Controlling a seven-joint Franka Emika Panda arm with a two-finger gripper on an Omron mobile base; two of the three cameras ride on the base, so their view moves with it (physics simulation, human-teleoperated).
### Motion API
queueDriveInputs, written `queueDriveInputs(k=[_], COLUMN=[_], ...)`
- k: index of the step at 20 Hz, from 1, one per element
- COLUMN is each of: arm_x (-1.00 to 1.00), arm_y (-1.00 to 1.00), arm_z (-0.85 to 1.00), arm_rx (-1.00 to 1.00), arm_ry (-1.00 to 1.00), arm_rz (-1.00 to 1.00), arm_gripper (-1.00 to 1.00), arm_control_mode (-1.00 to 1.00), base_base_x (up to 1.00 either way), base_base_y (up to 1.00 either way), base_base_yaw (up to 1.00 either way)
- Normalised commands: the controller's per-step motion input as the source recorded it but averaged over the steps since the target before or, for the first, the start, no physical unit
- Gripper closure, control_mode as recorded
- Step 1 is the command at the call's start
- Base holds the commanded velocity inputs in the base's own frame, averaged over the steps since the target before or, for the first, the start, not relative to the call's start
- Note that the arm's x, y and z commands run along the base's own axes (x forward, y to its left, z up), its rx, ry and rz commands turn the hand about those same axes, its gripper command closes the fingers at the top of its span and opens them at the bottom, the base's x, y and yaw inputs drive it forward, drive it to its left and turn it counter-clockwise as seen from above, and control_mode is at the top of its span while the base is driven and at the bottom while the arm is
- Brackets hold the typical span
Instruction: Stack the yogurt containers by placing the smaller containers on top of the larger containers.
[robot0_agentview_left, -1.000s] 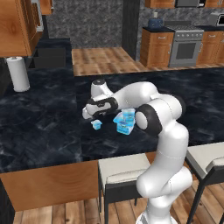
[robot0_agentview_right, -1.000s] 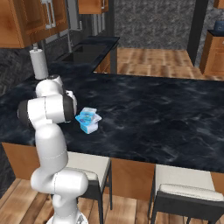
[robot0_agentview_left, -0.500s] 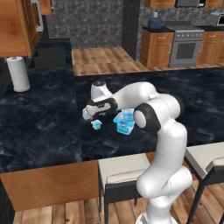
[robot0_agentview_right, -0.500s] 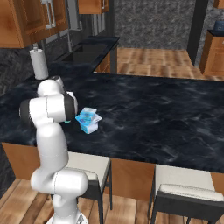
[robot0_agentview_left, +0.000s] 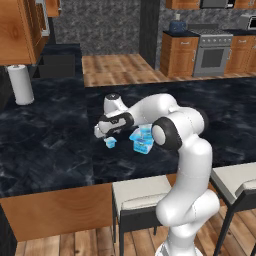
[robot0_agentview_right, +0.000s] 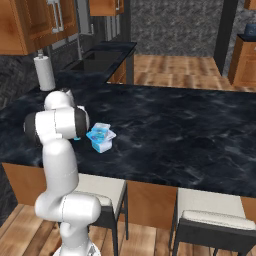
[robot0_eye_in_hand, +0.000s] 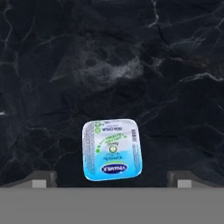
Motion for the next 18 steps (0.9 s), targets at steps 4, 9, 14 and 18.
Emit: queueDriveInputs(k=[4, 9, 14, 18], arm_x=[0.00, 0.00, 0.04, 0.06], arm_y=[0.01, 0.00, 0.00, 0.00], arm_z=[-0.23, -0.20, -0.11, -0.07], arm_rx=[0.00, 0.00, 0.00, 0.00], arm_ry=[0.00, 0.00, 0.00, 0.00], arm_rz=[0.00, 0.00, 0.00, 0.00], arm_gripper=[-1.00, -1.00, -1.00, -1.00], arm_control_mode=[-1.00, -1.00, -1.00, -1.00], base_base_x=[0.00, 0.00, 0.00, 0.00], base_base_y=[0.00, 0.00, 0.00, 0.00], base_base_yaw=[0.00, 0.00, 0.00, 0.00])
